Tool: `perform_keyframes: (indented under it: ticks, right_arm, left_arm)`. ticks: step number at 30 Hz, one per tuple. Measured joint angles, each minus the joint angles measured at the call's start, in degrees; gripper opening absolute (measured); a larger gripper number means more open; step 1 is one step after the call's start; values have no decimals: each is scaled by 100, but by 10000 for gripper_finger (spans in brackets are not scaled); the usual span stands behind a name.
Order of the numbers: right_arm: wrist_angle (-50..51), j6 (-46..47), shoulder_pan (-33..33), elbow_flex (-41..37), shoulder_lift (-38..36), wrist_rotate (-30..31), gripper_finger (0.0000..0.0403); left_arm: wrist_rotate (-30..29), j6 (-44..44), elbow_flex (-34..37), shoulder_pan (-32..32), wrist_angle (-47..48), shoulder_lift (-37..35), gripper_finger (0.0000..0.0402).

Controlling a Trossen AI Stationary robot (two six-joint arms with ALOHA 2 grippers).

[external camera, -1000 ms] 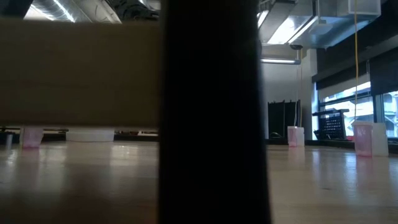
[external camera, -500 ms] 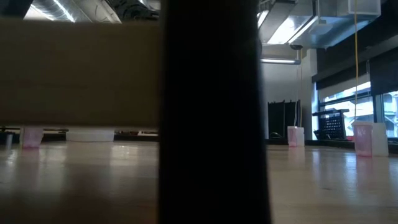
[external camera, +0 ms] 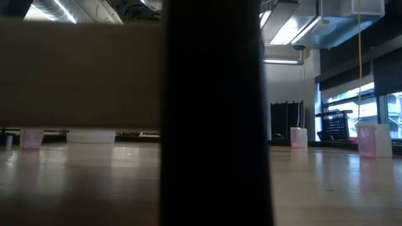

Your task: Pick and place medicine bottles onto shelf by color

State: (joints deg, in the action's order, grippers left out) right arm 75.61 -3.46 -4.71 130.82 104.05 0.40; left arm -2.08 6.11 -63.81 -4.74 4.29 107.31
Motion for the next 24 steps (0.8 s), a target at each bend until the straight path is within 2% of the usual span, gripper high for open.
perform_keyframes:
  ticks: [12, 18, 24]
  right_arm:
    - [8, -1, 2, -2, 0, 0, 244]
    - [11, 9, 2, -2, 1, 0, 244]
    - [42, 28, 2, -2, 2, -60, 244]
  left_arm:
    - [62, -302, 0, 1, 358, -197, 116]
    - [62, -454, 0, 1, 717, -696, 116]
    - [-65, -758, -2, 19, 1575, -1430, 115]
